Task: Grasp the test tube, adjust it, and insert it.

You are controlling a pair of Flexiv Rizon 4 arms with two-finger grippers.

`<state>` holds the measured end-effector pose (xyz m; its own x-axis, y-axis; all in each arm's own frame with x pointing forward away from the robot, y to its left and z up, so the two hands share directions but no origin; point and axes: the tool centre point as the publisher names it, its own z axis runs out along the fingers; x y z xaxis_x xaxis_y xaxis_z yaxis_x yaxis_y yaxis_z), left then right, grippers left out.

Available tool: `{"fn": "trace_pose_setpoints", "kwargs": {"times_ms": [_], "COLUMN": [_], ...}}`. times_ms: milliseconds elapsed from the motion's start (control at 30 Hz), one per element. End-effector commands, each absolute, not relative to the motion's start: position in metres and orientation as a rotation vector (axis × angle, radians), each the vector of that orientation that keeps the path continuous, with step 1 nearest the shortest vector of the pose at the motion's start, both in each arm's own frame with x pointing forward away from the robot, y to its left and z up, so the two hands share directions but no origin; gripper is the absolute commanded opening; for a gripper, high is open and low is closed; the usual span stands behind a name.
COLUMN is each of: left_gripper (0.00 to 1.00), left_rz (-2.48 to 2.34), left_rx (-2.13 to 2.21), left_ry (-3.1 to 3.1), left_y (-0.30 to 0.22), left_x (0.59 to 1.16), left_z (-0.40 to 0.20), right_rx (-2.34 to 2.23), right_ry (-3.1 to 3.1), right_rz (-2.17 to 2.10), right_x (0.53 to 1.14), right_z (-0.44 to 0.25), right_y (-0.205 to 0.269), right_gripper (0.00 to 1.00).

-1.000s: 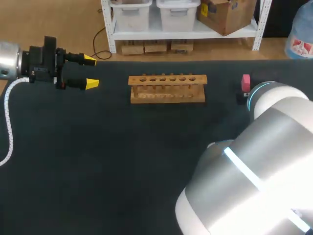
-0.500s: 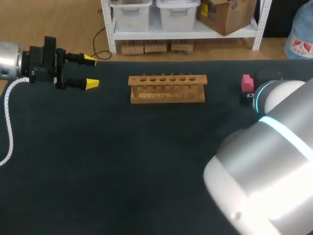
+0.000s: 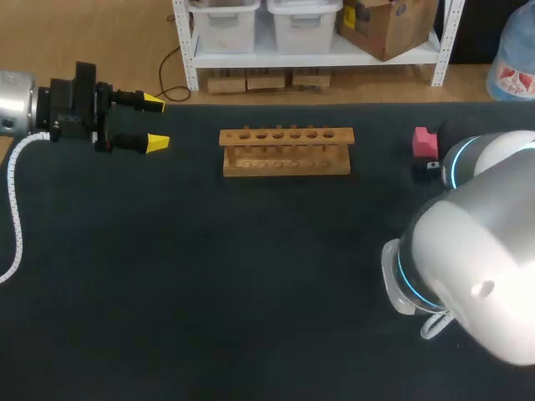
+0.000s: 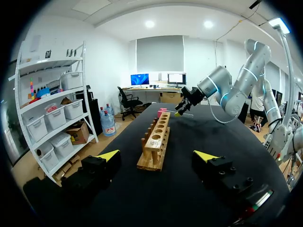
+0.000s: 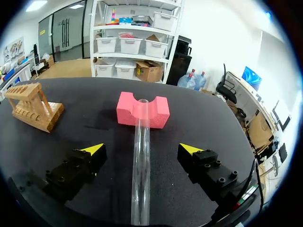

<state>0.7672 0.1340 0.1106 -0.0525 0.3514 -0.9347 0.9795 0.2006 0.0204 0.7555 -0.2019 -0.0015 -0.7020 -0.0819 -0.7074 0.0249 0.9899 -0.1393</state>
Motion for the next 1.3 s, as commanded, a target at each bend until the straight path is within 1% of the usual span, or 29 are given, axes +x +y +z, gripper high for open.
{"fn": "trace_pose_setpoints", "kwargs": {"times_ms": [33,100,300,400,433,500,533,567,600,633,700,767,800,833,1100,1167,1233,1300], "left_gripper": [1.0,1.0,1.0,1.0,1.0,1.0,1.0,1.0,1.0,1.0,1.0,1.0,1.0,1.0,1.0,1.0,1.0,1.0], "left_rz": [-0.874,-0.874,-0.874,-0.874,-0.874,-0.874,-0.874,-0.874,-0.874,-0.874,-0.874,-0.874,-0.874,-0.874,-0.874,-0.874,-0.874,-0.874], "left_rx": [1.301,1.301,1.301,1.301,1.301,1.301,1.301,1.301,1.301,1.301,1.301,1.301,1.301,1.301,1.301,1.301,1.301,1.301], "left_ry": [1.565,1.565,1.565,1.565,1.565,1.565,1.565,1.565,1.565,1.565,1.565,1.565,1.565,1.565,1.565,1.565,1.565,1.565], "left_y": [0.135,0.135,0.135,0.135,0.135,0.135,0.135,0.135,0.135,0.135,0.135,0.135,0.135,0.135,0.135,0.135,0.135,0.135], "left_x": [0.768,0.768,0.768,0.768,0.768,0.768,0.768,0.768,0.768,0.768,0.768,0.768,0.768,0.768,0.768,0.768,0.768,0.768], "left_z": [0.109,0.109,0.109,0.109,0.109,0.109,0.109,0.109,0.109,0.109,0.109,0.109,0.109,0.109,0.109,0.109,0.109,0.109], "right_rx": [-0.153,-0.159,-0.174,-0.174,-0.174,-0.175,-0.174,-0.173,-0.171,-0.17,-0.169,-0.169,-0.17,-0.17,-0.176,-0.179,-0.178,-0.18], "right_ry": [2.354,2.358,2.371,2.377,2.379,2.382,2.383,2.385,2.386,2.388,2.39,2.392,2.393,2.395,2.41,2.411,2.412,2.412], "right_rz": [0.086,0.09,0.09,0.089,0.089,0.091,0.092,0.092,0.093,0.093,0.094,0.095,0.096,0.097,0.101,0.101,0.101,0.1], "right_x": [0.759,0.76,0.762,0.762,0.763,0.763,0.763,0.763,0.764,0.764,0.764,0.764,0.764,0.764,0.764,0.764,0.764,0.764], "right_z": [-0.005,-0.007,-0.013,-0.014,-0.015,-0.017,-0.017,-0.018,-0.018,-0.018,-0.019,-0.02,-0.02,-0.021,-0.025,-0.025,-0.026,-0.026], "right_y": [-0.206,-0.206,-0.206,-0.206,-0.206,-0.207,-0.207,-0.208,-0.209,-0.209,-0.21,-0.211,-0.212,-0.212,-0.214,-0.215,-0.215,-0.215], "right_gripper": [0.96,0.93,0.96,0.95,0.91,0.88,0.82,0.72,0.68,0.69,0.61,0.6,0.58,0.49,0.44,0.36,0.35,0.3]}}
